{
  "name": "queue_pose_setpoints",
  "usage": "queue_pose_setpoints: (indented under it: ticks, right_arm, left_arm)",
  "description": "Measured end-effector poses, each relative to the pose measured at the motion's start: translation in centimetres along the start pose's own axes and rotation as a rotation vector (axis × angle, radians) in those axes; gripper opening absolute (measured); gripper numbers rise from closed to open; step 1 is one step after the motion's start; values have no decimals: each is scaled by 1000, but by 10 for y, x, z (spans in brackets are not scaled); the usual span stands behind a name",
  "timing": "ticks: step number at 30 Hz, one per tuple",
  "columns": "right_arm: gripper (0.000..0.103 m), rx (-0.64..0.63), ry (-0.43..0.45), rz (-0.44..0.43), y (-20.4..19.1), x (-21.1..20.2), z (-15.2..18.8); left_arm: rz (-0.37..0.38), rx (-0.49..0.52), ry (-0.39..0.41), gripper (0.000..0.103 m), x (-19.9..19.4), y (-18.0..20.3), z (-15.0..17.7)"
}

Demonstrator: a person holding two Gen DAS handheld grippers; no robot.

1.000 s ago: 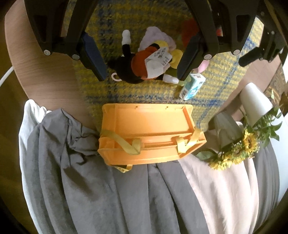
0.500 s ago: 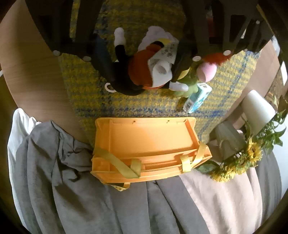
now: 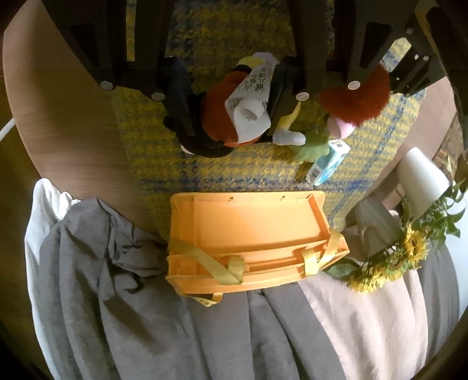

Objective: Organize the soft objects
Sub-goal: 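Grasp the red pompom with the left gripper while the right grasps the black plush doll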

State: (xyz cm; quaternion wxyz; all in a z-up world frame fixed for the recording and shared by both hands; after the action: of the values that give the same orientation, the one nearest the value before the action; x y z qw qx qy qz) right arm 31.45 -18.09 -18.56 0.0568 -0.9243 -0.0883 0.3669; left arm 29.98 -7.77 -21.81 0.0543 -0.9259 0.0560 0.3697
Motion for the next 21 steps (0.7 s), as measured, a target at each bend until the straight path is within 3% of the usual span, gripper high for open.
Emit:
queue_pose_setpoints:
  ticks: [12,21]
  right_arm:
    - [45,16,75,10,-3,-31,-14]
    - [45,10,154,21,-14,-61,-30]
  left_arm:
    - [17,-63,96,39,-37,-16,-31]
    - [18,-47,207,39,-70,-23,-55]
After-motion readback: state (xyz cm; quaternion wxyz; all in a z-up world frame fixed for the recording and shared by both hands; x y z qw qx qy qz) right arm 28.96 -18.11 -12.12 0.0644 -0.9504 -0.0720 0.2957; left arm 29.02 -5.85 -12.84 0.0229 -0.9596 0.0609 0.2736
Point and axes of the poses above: each gripper's, at about its wrist camera, not at the fingertips, and x roughly the way its jaws point, y to its right, z to its underside, the point moved 5 cm from there along x, roughly the way its jaws point, and after that the axes turned 5 degrees about -z, right-handed, at the moved point
